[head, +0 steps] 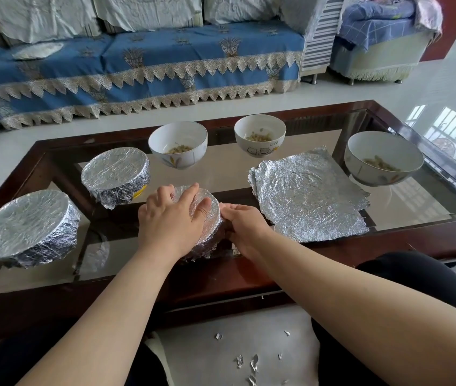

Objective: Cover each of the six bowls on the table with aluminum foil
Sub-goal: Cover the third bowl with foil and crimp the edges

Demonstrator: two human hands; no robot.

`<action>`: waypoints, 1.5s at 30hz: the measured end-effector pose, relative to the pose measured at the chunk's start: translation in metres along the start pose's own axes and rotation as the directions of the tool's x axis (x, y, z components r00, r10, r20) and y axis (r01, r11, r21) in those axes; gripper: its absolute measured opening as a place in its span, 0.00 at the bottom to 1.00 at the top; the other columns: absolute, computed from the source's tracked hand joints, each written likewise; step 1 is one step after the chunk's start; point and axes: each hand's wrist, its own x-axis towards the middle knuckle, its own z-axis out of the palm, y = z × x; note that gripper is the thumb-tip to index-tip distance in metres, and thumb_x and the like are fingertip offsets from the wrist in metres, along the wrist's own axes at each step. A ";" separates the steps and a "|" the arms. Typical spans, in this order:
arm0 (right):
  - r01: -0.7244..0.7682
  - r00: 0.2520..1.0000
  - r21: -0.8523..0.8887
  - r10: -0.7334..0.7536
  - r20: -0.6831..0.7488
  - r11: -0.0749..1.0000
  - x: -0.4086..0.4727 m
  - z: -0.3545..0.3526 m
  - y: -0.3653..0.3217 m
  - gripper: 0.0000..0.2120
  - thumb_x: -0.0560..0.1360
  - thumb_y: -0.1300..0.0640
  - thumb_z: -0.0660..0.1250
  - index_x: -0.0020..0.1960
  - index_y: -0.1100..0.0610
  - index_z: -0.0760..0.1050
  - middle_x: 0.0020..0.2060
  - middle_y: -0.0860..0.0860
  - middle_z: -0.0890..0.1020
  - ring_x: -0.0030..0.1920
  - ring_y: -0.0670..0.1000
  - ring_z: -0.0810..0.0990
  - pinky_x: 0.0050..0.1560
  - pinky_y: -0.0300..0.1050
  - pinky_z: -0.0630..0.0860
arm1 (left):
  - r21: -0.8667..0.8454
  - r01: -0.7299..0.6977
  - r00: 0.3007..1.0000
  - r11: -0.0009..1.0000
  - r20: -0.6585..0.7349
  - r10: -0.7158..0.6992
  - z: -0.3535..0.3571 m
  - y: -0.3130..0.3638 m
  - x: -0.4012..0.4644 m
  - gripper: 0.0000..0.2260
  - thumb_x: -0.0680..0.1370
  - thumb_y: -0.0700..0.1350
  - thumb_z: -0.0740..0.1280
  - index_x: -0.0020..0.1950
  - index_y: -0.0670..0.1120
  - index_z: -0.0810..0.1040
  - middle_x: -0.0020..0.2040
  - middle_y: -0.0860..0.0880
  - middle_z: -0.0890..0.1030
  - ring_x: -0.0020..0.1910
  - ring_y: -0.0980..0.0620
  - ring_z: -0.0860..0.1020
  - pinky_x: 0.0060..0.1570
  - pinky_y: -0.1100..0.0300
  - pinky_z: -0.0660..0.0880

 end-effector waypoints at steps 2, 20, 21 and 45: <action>0.039 0.999 -0.030 -0.039 -0.011 0.999 0.001 0.002 0.001 0.09 0.78 0.65 0.61 0.41 0.61 0.75 0.32 0.56 0.75 0.28 0.50 0.72 0.29 0.42 0.71 | 0.001 0.003 1.000 1.000 0.000 -0.003 0.000 0.001 0.000 0.26 0.81 0.65 0.48 0.78 0.61 0.62 0.73 0.42 0.63 0.73 0.40 0.61 0.70 0.45 0.59; 0.373 0.887 -0.451 -0.455 -0.083 0.811 -0.003 -0.003 0.005 0.05 0.80 0.49 0.60 0.47 0.48 0.71 0.40 0.47 0.85 0.44 0.50 0.84 0.52 0.58 0.79 | -0.032 0.082 0.995 0.996 0.057 -0.080 0.007 0.007 0.002 0.29 0.81 0.65 0.41 0.81 0.57 0.52 0.82 0.54 0.45 0.80 0.50 0.45 0.72 0.35 0.50; 0.388 0.877 -0.478 -0.475 -0.072 0.788 -0.008 -0.003 0.010 0.07 0.80 0.47 0.61 0.46 0.49 0.73 0.40 0.47 0.84 0.44 0.47 0.82 0.52 0.55 0.78 | -0.028 0.086 0.995 0.996 0.057 -0.084 0.008 0.007 0.002 0.30 0.81 0.66 0.40 0.81 0.57 0.52 0.82 0.54 0.46 0.80 0.50 0.45 0.72 0.35 0.50; 0.327 0.886 -0.273 -0.394 -0.243 0.905 -0.005 0.013 0.034 0.08 0.80 0.52 0.63 0.45 0.54 0.73 0.35 0.46 0.75 0.35 0.42 0.71 0.44 0.38 0.70 | 0.014 0.087 0.995 0.996 0.038 -0.087 0.009 0.009 0.001 0.31 0.80 0.66 0.39 0.81 0.55 0.52 0.82 0.52 0.50 0.80 0.47 0.48 0.70 0.34 0.54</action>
